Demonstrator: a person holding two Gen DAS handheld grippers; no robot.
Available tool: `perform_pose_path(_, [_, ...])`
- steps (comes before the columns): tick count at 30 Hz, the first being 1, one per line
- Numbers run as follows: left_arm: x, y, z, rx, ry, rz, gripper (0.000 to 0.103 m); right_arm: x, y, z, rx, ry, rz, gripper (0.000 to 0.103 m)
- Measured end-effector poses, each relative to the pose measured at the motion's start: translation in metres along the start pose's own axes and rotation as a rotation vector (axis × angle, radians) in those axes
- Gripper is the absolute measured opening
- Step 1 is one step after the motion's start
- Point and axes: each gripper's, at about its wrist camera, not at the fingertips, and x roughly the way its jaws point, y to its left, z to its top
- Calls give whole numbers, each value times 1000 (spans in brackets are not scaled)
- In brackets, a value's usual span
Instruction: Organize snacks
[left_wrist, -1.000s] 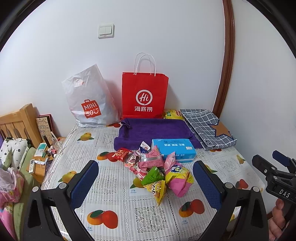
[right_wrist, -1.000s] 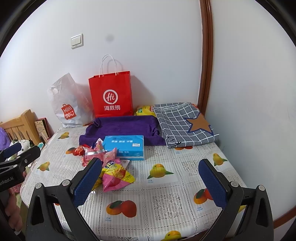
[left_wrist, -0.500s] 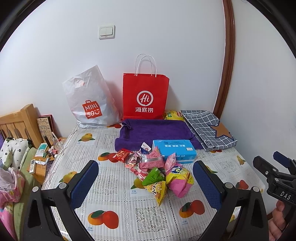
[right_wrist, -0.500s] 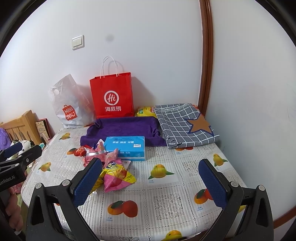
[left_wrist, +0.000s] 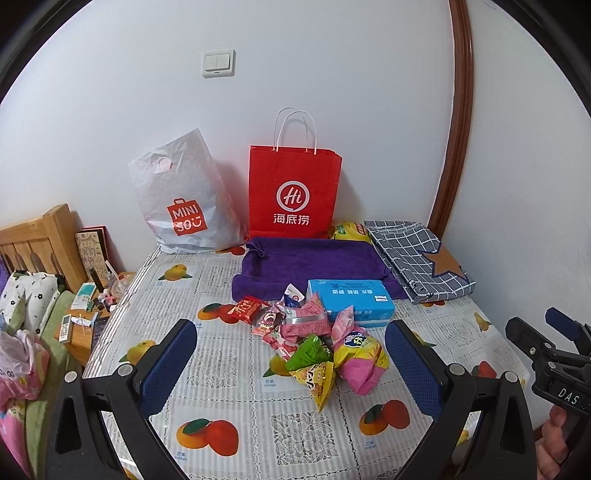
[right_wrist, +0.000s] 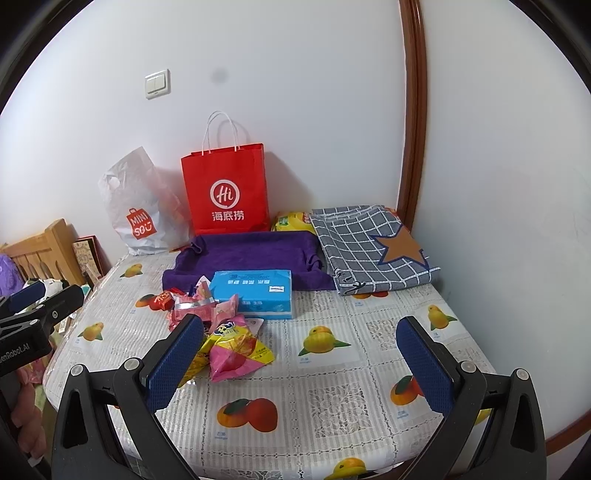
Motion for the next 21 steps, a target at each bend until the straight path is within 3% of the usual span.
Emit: perform_pose_path(21, [5, 5, -4, -25, 2, -3, 102, 3, 3, -3, 1, -5, 6, 103])
